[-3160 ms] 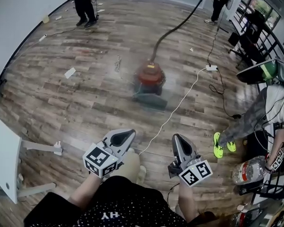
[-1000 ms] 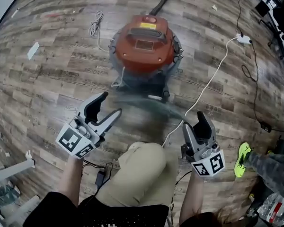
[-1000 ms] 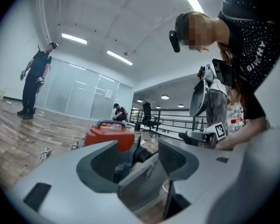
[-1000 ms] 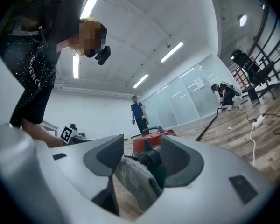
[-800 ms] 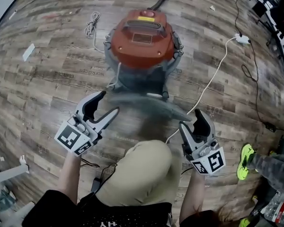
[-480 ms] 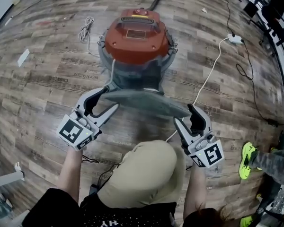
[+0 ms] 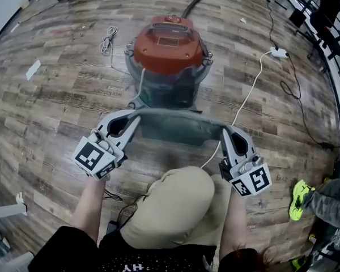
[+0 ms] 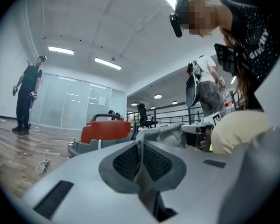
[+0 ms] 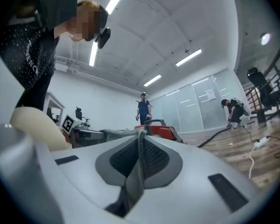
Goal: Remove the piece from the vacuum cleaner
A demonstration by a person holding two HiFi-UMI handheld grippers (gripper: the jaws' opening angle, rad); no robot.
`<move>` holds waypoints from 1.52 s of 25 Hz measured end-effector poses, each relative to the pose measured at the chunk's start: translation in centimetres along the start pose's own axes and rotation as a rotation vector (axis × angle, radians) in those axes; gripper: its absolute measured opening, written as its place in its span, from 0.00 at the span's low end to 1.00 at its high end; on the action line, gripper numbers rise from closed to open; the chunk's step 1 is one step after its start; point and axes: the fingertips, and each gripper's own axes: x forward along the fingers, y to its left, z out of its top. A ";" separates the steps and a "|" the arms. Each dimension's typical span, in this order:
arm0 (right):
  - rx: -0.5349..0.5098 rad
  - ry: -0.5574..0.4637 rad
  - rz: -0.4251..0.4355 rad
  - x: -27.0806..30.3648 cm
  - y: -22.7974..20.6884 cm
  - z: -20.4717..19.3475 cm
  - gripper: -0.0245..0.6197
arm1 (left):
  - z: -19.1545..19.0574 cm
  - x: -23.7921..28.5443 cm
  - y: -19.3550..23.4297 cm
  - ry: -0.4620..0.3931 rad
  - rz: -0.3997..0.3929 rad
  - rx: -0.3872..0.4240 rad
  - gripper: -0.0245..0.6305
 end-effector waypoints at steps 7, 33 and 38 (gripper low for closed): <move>-0.020 -0.008 -0.001 -2.2 1.0 0.6 0.08 | 0.2 -1.0 -2.3 -0.010 -0.022 -0.007 0.07; 0.082 0.020 0.001 -3.2 1.6 -1.1 0.05 | -1.6 0.4 -5.9 0.062 -0.025 0.004 0.05; 0.077 0.010 0.016 -3.3 1.8 -1.0 0.05 | -1.9 0.4 -6.2 0.084 -0.028 0.040 0.05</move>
